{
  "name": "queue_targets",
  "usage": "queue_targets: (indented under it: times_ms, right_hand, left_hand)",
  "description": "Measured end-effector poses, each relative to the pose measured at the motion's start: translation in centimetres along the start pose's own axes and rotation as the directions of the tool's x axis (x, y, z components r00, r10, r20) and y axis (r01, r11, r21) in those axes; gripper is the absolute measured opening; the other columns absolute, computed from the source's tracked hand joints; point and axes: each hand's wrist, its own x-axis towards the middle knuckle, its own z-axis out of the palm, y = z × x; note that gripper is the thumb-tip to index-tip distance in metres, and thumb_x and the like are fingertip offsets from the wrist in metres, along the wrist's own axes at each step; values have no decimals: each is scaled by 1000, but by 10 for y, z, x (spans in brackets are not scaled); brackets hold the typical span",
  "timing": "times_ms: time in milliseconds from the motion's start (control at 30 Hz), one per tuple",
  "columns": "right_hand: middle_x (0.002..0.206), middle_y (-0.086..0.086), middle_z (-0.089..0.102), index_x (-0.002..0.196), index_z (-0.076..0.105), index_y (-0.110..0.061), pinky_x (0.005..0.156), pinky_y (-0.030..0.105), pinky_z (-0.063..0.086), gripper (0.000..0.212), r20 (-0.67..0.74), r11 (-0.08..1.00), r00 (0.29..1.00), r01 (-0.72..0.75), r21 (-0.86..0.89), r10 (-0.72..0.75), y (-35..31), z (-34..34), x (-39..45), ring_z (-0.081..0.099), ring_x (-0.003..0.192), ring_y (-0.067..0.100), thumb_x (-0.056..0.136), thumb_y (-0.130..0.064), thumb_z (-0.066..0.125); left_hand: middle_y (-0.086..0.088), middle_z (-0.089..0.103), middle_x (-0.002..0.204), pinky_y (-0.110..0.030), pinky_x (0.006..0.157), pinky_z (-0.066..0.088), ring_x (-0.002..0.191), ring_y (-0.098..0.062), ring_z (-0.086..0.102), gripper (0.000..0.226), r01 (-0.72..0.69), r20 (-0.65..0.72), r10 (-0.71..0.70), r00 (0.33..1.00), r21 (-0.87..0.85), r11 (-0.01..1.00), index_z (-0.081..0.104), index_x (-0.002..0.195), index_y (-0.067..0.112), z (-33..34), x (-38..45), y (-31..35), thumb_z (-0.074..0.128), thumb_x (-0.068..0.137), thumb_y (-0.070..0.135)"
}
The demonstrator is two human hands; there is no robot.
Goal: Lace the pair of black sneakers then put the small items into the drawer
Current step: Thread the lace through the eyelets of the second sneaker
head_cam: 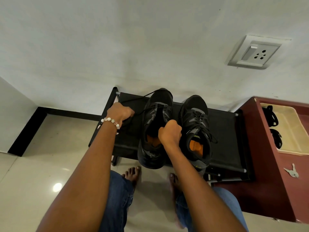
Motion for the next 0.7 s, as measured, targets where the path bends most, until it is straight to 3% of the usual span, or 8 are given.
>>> queue_targets:
  times_ms: [67,100,167,267,333,467,600,700]
  right_hand:
    - [117,22,59,125,50,7,81,37,52,36,1,1000,1000,2,0,-2,0,0,0,60,107,37,92,-8,56]
    - [117,22,59,124,50,7,79,36,51,36,1,1000,1000,3,1,-3,0,-1,0,60,107,37,92,-8,56]
    - [116,22,59,122,51,7,76,34,49,34,-1,1000,1000,8,7,-8,1,0,1,60,106,37,92,-7,55]
    - [116,23,60,121,52,8,79,36,50,33,-9,1000,1000,12,3,-11,2,1,1,60,106,39,91,-6,55]
    - [116,22,60,121,52,7,79,36,51,33,-9,1000,1000,9,-3,-9,2,0,2,60,106,39,91,-6,54]
    - [115,21,61,121,52,7,74,33,47,33,-17,1000,1000,19,2,-19,3,1,2,61,104,37,91,-6,54]
    - [114,22,60,120,53,8,72,33,46,32,-11,1000,1000,10,28,-10,4,2,2,61,103,37,92,-6,54]
    - [113,22,60,120,53,8,68,29,42,32,-11,998,1000,-5,57,6,5,2,3,61,101,37,92,-6,54]
  left_hand:
    - [-17,59,116,-47,94,48,109,-38,56,46,-8,-135,58,989,345,939,57,107,3,3,-2,-3,70,83,40]
    - [-17,57,119,-50,98,44,114,-40,53,47,-10,-199,105,974,430,903,57,107,7,5,-6,-2,68,84,46]
    - [-15,60,120,-49,98,43,115,-39,54,43,-126,-269,266,926,445,886,61,112,8,11,-7,5,65,87,43]
    - [-11,70,113,-36,94,47,109,-28,61,27,-487,-88,539,838,326,810,71,112,13,26,-4,16,66,89,26]
    - [-6,72,108,-37,95,49,108,-25,62,23,-544,-6,572,820,302,783,74,107,17,35,-3,17,70,86,26]
    - [-4,71,83,-42,81,54,92,-26,64,15,-538,-60,583,811,316,781,75,81,14,39,1,13,73,83,29]
    - [-15,67,87,-41,74,52,82,-33,63,29,-499,-84,565,821,376,781,64,87,0,40,1,16,57,94,28]
    - [-18,65,92,-41,74,48,86,-38,62,29,-443,-122,524,843,397,804,59,87,3,44,2,17,50,95,29]
